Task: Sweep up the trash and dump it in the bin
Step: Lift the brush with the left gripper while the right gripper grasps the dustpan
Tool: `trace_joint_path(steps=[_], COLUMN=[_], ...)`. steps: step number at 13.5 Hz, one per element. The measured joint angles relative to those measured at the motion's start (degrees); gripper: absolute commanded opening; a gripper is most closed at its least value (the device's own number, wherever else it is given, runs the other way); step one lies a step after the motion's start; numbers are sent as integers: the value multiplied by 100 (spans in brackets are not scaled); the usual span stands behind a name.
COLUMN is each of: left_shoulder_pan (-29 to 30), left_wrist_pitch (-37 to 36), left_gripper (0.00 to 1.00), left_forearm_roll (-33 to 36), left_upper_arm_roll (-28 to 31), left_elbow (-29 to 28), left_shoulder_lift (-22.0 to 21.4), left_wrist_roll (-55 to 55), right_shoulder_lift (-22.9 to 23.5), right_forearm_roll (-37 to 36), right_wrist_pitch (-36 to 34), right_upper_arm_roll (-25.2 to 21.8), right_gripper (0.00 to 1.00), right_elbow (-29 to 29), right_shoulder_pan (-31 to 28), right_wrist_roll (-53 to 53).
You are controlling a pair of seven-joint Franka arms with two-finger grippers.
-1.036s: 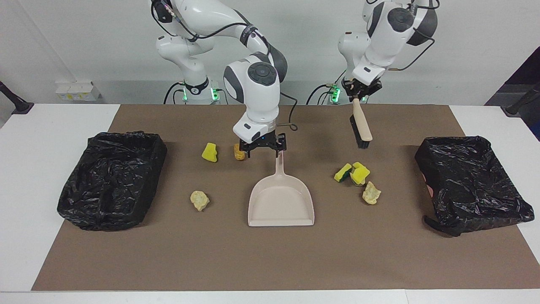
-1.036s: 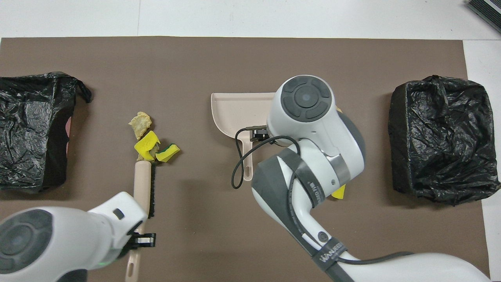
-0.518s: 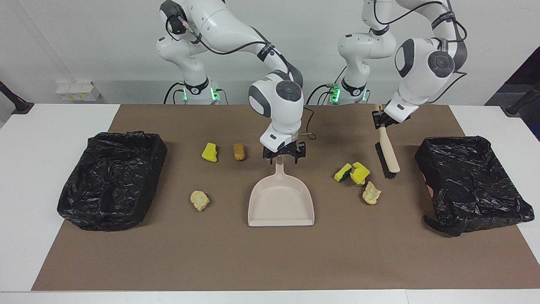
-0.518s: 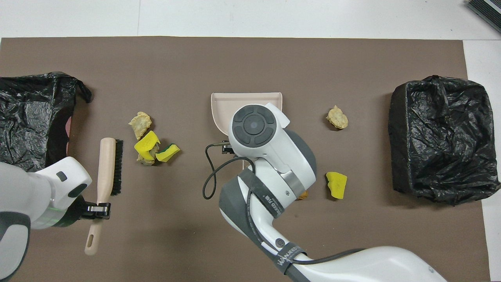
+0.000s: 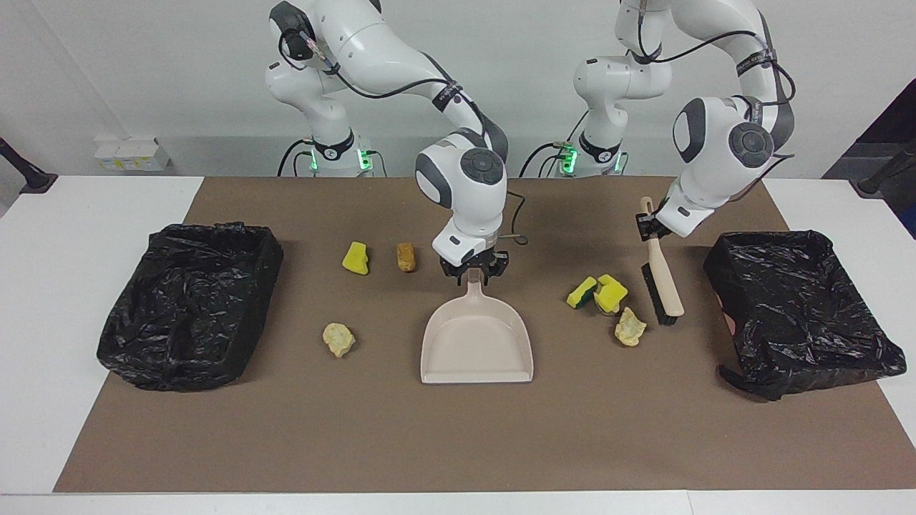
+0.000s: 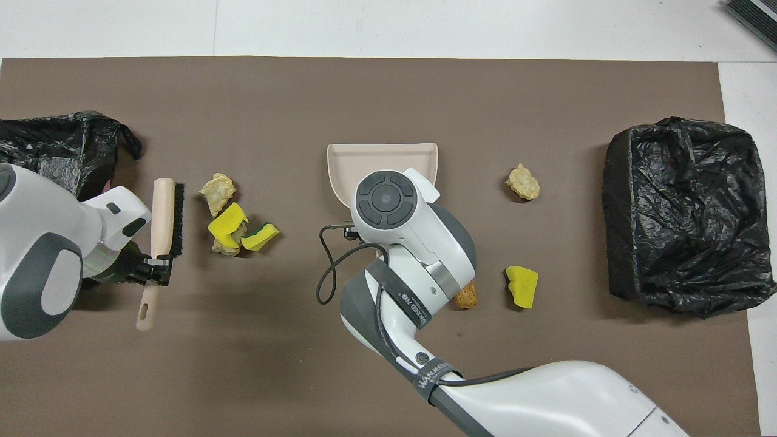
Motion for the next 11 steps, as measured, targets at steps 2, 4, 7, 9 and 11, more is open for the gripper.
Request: trace_joint_path(steps=[2,4,7,9,11], left_shoulder_pan=[-23,-25,-51,-217,-468], left_wrist_pitch=[56,161,301,312,319], left_gripper=[0,0,0,0,0], left_forearm_roll=[0,0,-2,-19,-138], left_upper_arm_roll=[-21,-28,-56,-77,-92], left_elbow=[-36,-117,-341,-460,-601], left_shoulder_lift=[9,9,6,-24,-101], left_wrist_roll=[-226,-585,-1166,-1321,-1483], right_shoulder_lift=[-1,-4,-53,-134,-259], right_forearm_roll=[2,0,-11,-11,-10], right_wrist_pitch=[0,1,1,0,-39], right_upper_arm_roll=[0,6,8,3,4], right_gripper=[0,0,0,0,0], right_elbow=[0,5,54,107,108], right_shoulder_pan=[-24,-24,-44,-182,-318], right_wrist_roll=[0,0,-197,-757,-1576])
